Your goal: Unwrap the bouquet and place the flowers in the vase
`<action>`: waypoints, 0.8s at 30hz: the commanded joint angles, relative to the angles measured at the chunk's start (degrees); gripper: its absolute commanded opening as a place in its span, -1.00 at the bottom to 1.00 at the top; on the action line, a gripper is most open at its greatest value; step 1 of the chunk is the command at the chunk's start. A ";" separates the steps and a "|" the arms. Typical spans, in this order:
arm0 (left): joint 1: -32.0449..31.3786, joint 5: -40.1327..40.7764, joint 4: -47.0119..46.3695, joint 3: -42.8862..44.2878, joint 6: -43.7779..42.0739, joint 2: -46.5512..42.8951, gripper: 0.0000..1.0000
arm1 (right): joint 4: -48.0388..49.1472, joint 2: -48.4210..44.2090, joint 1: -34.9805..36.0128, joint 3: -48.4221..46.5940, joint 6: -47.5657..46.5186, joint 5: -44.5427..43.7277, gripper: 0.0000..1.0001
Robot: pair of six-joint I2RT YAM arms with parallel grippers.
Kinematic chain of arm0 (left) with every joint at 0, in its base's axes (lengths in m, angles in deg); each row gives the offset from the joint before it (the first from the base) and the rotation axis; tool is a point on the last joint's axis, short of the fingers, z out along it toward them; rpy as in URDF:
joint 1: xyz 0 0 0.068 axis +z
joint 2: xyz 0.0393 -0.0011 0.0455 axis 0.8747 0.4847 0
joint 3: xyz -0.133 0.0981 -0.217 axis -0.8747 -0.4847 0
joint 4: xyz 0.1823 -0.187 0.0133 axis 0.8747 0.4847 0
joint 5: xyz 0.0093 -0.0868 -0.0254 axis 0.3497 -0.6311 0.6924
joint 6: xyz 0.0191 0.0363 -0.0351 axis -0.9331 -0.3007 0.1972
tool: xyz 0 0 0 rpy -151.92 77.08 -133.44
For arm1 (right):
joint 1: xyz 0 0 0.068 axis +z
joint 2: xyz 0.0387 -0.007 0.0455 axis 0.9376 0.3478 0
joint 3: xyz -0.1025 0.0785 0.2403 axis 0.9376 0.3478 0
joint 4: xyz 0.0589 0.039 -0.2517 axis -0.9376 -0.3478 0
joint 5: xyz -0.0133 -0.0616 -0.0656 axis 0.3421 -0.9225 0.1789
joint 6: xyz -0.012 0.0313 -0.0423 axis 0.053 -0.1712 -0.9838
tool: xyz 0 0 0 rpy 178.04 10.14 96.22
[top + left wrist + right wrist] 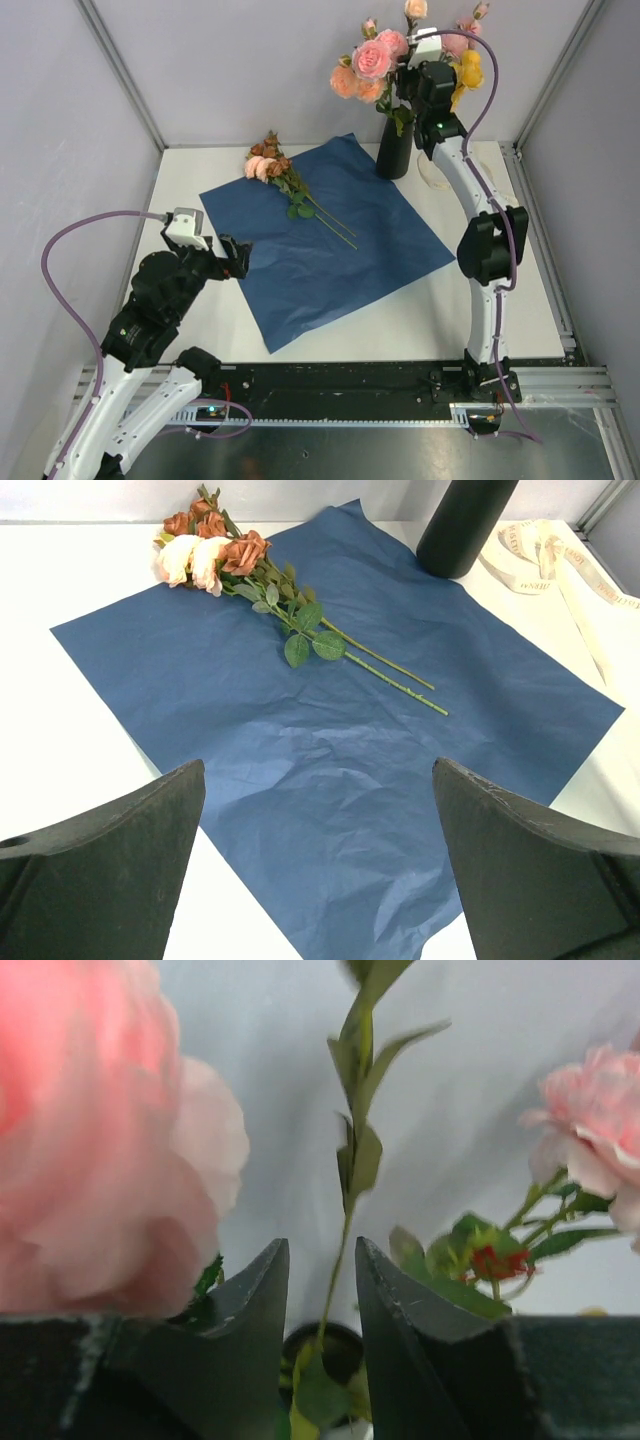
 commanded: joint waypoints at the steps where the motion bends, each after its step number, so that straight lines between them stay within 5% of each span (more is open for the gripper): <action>1: -0.31 1.35 -1.35 -0.35 -0.67 -0.24 0.99 | 0.33 -11.82 0.94 5.68 2.95 -1.11 -0.17; 8: -0.31 1.04 -1.32 -0.34 -0.58 -0.65 0.99 | -7.91 -28.80 2.76 21.75 10.16 1.22 0.04; 15: -0.31 3.02 -1.26 -0.42 -0.26 -1.70 0.99 | -4.95 -44.62 8.30 46.61 13.90 2.99 -0.03; 24: -0.31 4.51 -1.31 -0.69 -0.17 -2.12 0.99 | -0.66 -40.90 21.70 60.34 5.92 4.72 -0.05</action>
